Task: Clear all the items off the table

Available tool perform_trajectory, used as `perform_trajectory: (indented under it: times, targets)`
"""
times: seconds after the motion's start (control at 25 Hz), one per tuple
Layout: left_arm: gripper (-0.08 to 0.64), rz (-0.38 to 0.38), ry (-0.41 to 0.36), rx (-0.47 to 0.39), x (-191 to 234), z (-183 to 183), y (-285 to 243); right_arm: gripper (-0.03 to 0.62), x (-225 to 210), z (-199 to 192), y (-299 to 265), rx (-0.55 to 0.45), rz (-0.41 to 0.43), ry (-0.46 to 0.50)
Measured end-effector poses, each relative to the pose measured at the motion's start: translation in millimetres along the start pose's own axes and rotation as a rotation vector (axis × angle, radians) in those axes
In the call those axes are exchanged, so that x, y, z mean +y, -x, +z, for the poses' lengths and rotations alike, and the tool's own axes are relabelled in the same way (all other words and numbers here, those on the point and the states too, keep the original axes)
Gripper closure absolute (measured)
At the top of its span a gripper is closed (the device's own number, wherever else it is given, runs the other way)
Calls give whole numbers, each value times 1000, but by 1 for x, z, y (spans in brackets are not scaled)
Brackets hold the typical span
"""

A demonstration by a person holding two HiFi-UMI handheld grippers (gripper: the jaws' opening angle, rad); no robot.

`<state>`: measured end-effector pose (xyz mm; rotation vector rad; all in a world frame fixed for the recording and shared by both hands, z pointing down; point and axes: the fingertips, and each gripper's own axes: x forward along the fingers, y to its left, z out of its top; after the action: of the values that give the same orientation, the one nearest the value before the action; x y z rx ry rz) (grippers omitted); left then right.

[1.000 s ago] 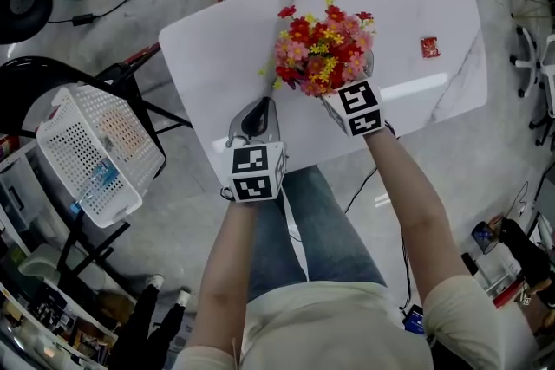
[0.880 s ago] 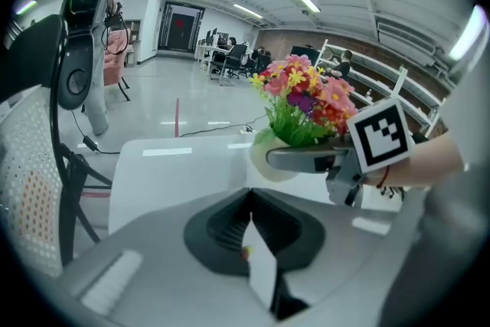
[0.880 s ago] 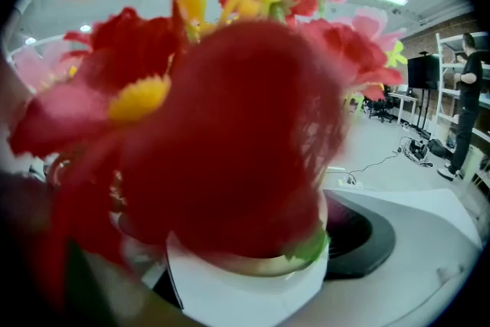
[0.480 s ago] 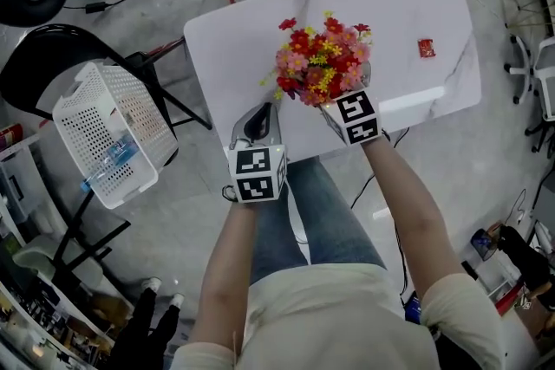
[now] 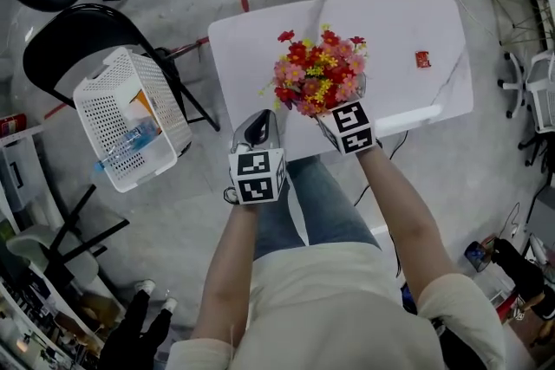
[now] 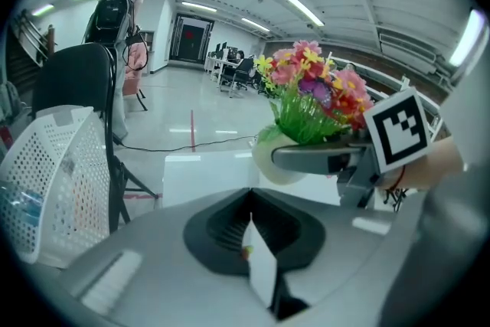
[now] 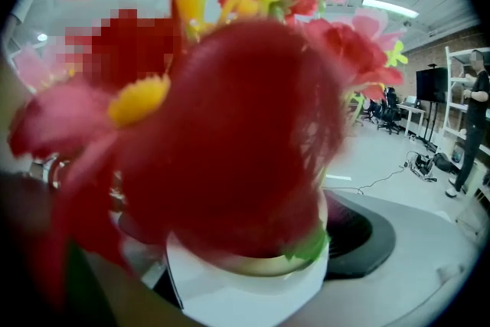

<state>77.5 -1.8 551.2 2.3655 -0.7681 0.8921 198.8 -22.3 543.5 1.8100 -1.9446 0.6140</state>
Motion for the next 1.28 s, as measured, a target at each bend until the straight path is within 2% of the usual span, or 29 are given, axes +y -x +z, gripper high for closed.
perform_trajectory:
  times: [0.56, 0.96, 1.28]
  targets:
    - [551, 61, 29, -77, 38, 48, 83, -5, 56, 76, 37, -29, 8, 14]
    - [551, 117, 81, -115, 70, 50, 141, -5, 120, 118, 52, -40, 72, 70]
    - [551, 191, 137, -158, 114, 51, 181, -5, 170, 140, 50, -32, 139, 126]
